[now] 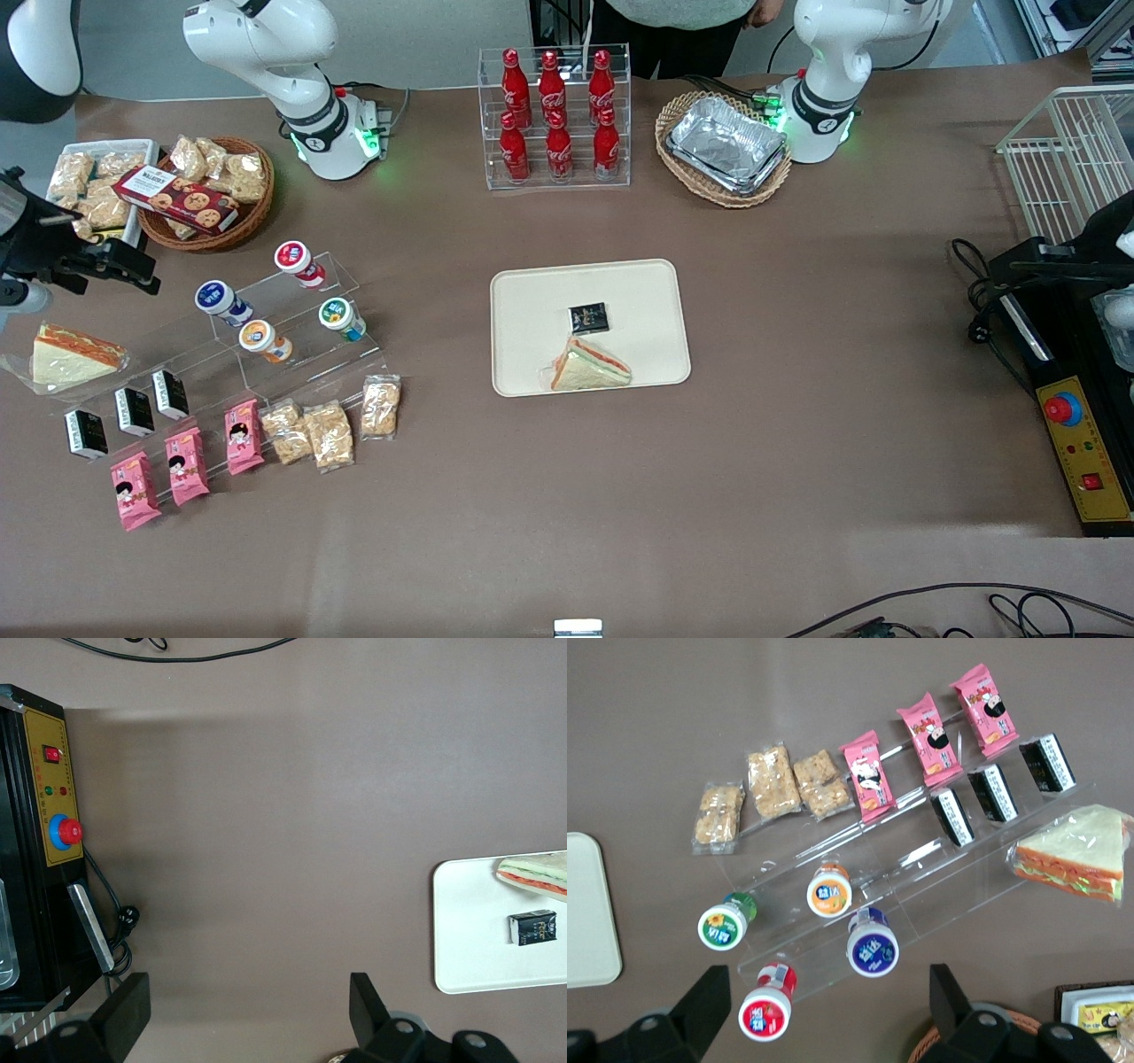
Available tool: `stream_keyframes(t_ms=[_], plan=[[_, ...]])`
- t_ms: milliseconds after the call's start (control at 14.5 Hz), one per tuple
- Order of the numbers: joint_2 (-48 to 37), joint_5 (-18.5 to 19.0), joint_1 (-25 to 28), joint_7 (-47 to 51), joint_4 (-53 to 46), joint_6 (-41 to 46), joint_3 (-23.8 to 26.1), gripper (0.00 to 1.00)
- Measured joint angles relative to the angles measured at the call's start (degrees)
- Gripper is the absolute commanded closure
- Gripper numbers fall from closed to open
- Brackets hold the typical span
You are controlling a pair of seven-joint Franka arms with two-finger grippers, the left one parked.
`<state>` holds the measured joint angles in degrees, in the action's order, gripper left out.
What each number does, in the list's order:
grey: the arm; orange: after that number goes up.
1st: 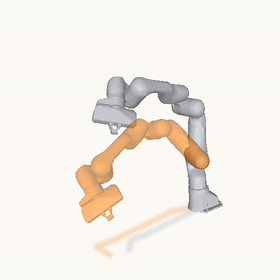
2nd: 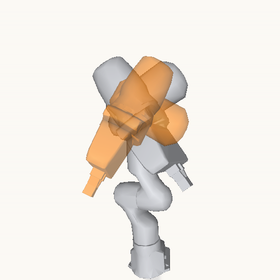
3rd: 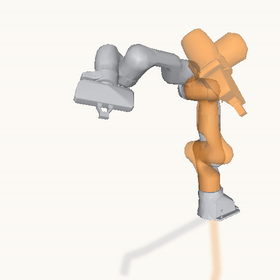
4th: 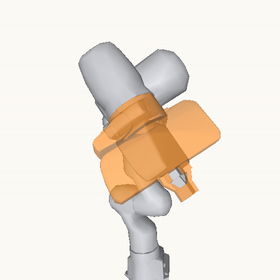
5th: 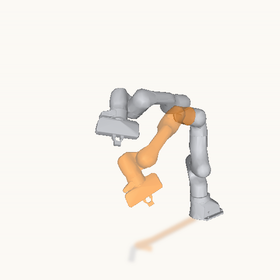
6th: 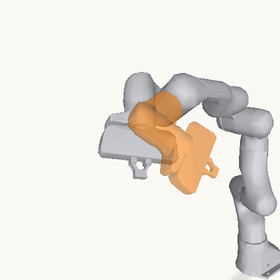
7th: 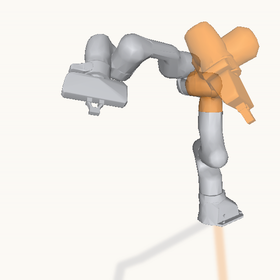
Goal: Place green gum on tray
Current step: 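Move the right gripper over the acrylic rack toward the green gum tub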
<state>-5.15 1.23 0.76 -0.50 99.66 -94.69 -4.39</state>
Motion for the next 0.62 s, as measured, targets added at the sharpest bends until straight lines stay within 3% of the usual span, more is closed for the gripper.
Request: stream_keyframes(t_ms=[621], plan=[[-0.93,-2.75,0.13,-0.05,0.03,2.87,0.67,0.00]])
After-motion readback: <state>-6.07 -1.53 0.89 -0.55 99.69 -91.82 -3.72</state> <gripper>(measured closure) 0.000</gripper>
